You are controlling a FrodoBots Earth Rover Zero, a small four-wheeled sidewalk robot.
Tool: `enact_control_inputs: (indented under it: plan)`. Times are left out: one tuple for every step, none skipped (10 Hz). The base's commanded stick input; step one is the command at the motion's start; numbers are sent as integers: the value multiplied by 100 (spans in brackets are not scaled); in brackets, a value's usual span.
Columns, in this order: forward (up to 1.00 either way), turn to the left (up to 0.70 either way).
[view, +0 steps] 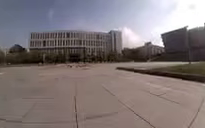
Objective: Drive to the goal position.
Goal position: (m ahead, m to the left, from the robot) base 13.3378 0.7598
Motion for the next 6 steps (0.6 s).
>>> enact_control_inputs:
  plan:
    - [100,4]
    - [100,4]
    - [100,4]
    - [100,4]
    - [100,4]
    - [100,4]
